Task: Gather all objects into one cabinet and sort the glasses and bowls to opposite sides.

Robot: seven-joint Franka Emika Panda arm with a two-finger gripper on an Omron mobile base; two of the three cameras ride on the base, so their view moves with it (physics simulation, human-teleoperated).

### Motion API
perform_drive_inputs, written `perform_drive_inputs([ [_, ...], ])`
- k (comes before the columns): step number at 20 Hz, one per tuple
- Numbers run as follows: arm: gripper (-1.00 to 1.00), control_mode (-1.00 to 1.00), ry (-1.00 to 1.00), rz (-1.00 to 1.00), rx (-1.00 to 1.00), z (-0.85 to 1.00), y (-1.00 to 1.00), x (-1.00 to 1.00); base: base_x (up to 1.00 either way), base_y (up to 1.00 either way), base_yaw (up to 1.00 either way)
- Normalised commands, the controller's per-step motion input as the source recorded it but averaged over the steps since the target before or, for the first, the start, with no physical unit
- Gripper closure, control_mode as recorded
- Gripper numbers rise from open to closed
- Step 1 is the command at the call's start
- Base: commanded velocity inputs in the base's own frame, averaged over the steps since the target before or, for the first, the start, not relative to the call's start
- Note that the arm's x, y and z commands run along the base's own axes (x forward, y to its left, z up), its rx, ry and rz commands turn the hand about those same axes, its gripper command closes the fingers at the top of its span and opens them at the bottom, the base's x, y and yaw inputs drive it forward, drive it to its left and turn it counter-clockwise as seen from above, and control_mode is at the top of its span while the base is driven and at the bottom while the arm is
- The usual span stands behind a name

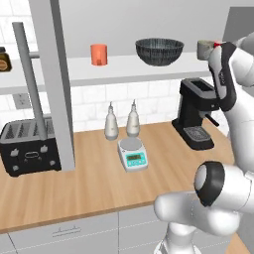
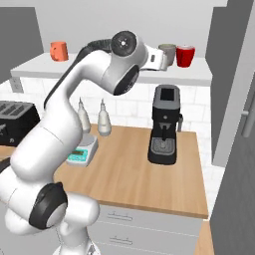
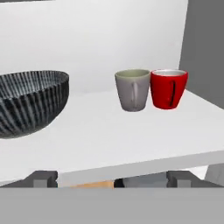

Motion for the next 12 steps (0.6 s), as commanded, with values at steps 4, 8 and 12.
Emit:
perform_drive_inputs([
  [4, -1.00, -1.00, 0.13, 0.00, -0.09, 0.00, 0.80, -0.75, 0.00, 0.00, 0.00],
  [8, -1.00, -1.00, 0.05, 0.04, -0.07, 0.00, 1.00, -0.68, 0.00, 0.00, 0.00],
  [12, -1.00, -1.00, 0.13, 0.20, -0.10, -0.08, 0.58, -0.03, 0.00, 0.00, 0.00],
])
